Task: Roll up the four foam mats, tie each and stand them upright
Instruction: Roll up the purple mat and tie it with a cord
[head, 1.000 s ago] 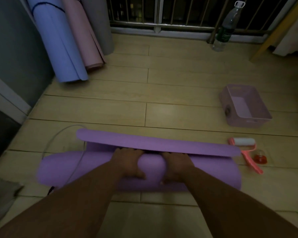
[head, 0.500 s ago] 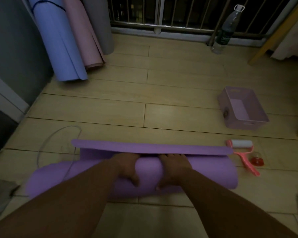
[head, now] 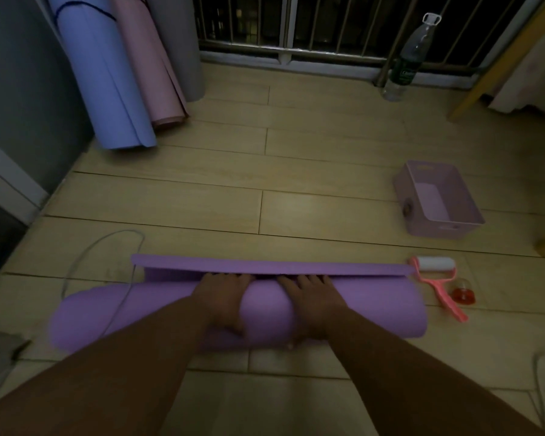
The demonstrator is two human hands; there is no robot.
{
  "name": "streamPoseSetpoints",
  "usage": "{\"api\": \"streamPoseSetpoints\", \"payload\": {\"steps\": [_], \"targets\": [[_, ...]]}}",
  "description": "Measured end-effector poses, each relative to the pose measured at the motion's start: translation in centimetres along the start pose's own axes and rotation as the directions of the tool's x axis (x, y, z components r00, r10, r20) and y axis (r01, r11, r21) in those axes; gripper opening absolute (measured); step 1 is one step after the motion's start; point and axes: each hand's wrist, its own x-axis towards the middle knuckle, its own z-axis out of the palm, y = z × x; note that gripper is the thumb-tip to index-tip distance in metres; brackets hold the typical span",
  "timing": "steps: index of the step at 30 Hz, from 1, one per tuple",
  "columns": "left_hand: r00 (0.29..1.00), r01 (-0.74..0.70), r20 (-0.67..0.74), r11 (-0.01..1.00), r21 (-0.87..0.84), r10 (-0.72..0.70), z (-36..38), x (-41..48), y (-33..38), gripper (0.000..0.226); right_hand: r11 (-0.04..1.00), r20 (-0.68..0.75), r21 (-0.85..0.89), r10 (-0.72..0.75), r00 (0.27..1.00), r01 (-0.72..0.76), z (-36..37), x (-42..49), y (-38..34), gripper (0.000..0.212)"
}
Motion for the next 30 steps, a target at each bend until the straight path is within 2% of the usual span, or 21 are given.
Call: {"api": "streamPoseSetpoints", "payload": {"steps": [3,6,10,12,14,16,18,20,23,26,30], "targets": [[1.0,-0.023,-0.009,1.0,0.012,0.023,0.4,0.0,-0.1,0.118,0.999,-0.007,-0.005,0.043,0.999,-0.043,-0.2,0.8,-0.8,0.122],[0.997,-0.025,-0.074,0.998,0.066,0.03,1.1,-0.5,-0.3,0.122,0.994,0.059,0.089,0.061,0.996,-0.066,-1.7,1.7,-0.6,0.107],[0.997,0.007,-0.076,0.998,0.069,-0.002,1.4,-0.5,-0.3,0.122,0.965,0.116,0.257,0.016,0.993,-0.045,-1.7,1.6,0.2,0.108],[0.997,0.019,-0.076,0.999,0.049,-0.015,0.8,0.0,-0.1,0.111,0.967,0.046,0.251,0.026,0.999,-0.037,-1.2,0.9,0.0,0.108],[0.996,0.034,-0.08,0.999,0.031,-0.031,0.1,0.5,-0.1,0.103,0.982,-0.083,0.186,-0.011,0.997,0.026,-0.6,0.3,-0.1,0.107],[0.996,0.048,-0.073,0.999,0.005,-0.048,-0.3,0.8,-0.3,0.102,0.989,-0.204,0.136,-0.036,0.978,0.065,-0.2,-0.3,0.3,0.105],[0.996,0.058,-0.06,0.998,-0.02,-0.059,-0.5,1.0,-0.5,0.104,0.988,-0.263,0.154,0.012,0.965,0.03,-0.2,-0.8,0.6,0.109],[0.997,0.054,-0.05,0.998,-0.028,-0.055,-0.4,0.9,-0.6,0.107,0.984,-0.239,0.18,0.044,0.97,0.0,-0.3,-0.8,0.6,0.117],[0.997,0.042,-0.062,0.997,-0.058,-0.046,0.4,0.3,-0.6,0.111,0.981,-0.122,0.196,0.033,0.992,-0.008,-0.8,0.0,0.2,0.118],[0.988,0.025,-0.148,0.995,-0.097,-0.04,1.3,-0.2,-0.8,0.109,0.958,-0.087,0.283,0.063,0.994,-0.036,-1.2,0.5,0.0,0.111],[0.937,0.031,-0.328,0.964,-0.264,-0.12,2.4,-0.9,-0.8,0.114,0.951,-0.089,0.304,0.084,0.992,-0.053,-1.3,0.5,-0.2,0.117]]}}
